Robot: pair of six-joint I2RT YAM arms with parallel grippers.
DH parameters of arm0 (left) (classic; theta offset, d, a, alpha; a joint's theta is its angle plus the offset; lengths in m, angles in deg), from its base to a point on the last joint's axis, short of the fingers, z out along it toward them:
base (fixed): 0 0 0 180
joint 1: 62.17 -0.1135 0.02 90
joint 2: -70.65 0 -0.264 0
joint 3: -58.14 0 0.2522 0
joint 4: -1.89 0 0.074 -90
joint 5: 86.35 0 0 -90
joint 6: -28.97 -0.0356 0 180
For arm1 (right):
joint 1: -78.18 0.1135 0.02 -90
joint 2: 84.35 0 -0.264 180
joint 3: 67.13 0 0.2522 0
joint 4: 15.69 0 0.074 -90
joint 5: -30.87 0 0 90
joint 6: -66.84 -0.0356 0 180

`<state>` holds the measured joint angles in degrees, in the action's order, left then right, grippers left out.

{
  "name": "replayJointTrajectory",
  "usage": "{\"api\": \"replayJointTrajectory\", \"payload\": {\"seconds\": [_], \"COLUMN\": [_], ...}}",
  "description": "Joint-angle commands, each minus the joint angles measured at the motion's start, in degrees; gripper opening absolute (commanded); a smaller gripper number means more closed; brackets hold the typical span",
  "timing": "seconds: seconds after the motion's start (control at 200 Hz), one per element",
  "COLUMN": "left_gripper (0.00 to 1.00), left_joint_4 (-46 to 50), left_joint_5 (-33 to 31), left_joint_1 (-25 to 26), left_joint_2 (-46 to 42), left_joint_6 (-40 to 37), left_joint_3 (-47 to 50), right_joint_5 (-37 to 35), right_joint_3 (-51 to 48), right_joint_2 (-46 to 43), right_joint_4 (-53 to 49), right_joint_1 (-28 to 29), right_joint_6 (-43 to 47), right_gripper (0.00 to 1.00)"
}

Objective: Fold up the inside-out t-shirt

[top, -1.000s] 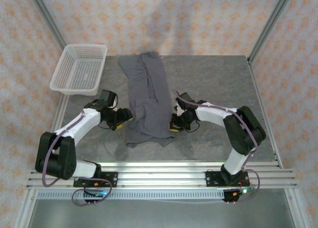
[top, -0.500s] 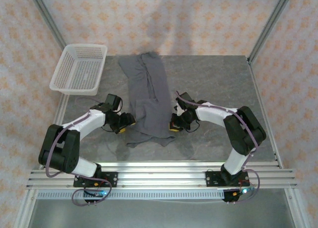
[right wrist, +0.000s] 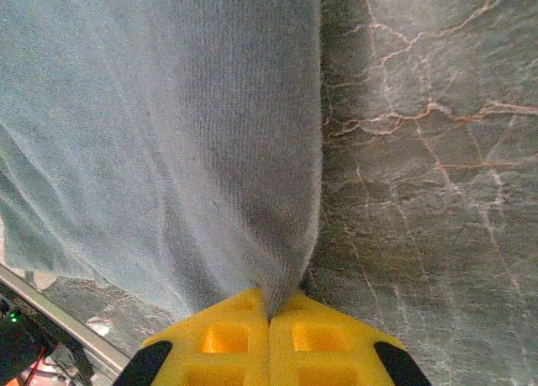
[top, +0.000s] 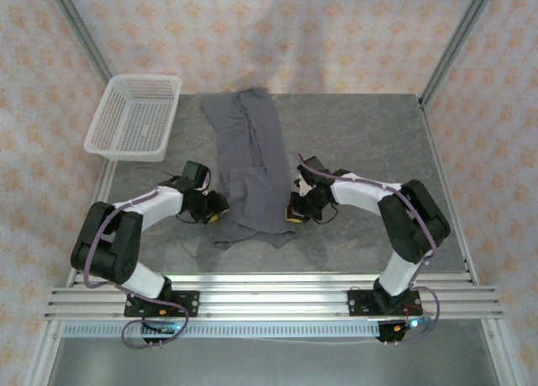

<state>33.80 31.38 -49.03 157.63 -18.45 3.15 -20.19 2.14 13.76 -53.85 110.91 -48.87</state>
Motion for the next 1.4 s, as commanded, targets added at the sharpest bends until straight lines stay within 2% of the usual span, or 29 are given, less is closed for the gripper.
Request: {"api": "replayJointTrajectory", "payload": {"seconds": [0.0, 0.16, 0.34, 0.5, 0.655, 0.81, 0.911, 1.011, 1.181, 1.331, 1.396], "left_gripper": [0.26, 0.00, 0.00, 0.00, 0.00, 0.00, 0.00, 0.00, 0.00, 0.00, 0.00], "left_joint_4": [-3.1, -4.9, -2.3, 6.5, 7.9, 10.3, 10.9, 12.6, 2.5, 2.5, -1.1], "left_joint_5": [-1.5, -0.7, 0.7, 1.0, 0.7, -1.0, -3.2, -5.9, -4.2, -6.0, -6.4], "left_joint_1": [0.4, 1.0, 1.5, 6.4, 10.5, 10.7, 9.8, 6.1, -2.4, -4.4, -5.8], "left_joint_2": [0.8, -0.5, -6.6, -16.9, -26.7, -29.7, -27.3, -21.5, -12.2, -2.0, 0.8], "left_joint_6": [1.4, 2.9, 3.9, 6.4, 14.9, 16.9, 15.8, 12.9, 12.4, 6.5, 5.8], "left_joint_3": [1.1, 1.0, 3.5, 5.4, 8.1, 6.4, 0.5, -6.8, -13.4, -24.5, -26.2], "right_joint_5": [-1.1, -2.1, -3.1, -3.3, -2.0, -3.2, -6.5, -10.1, -14.2, -15.1, -15.0], "right_joint_3": [1.6, 1.3, -1.8, -6.9, -6.8, -2.5, 2.9, 9.4, 21.8, 34.2, 40.7], "right_joint_2": [-0.4, -1.3, -5.3, -14.6, -23.1, -23.8, -20.3, -14.7, -3.7, 6.7, 11.0], "right_joint_4": [-1.3, -1.3, -0.7, -3.9, -7.5, -8.4, -7.6, -5.0, 0.1, 1.7, 1.4], "right_joint_1": [0.2, 0.2, 0.2, 1.7, 3.1, 3.1, 1.9, -0.5, -4.1, -7.2, -8.0], "right_joint_6": [-0.2, -0.2, -1.1, -1.7, -2.2, -1.8, -1.8, -1.9, 0.4, 1.3, 1.3], "right_gripper": [0.00, 0.00, 0.00, 0.00, 0.00, 0.00, 0.00, 0.00, 0.00, 0.00, 0.00]}}
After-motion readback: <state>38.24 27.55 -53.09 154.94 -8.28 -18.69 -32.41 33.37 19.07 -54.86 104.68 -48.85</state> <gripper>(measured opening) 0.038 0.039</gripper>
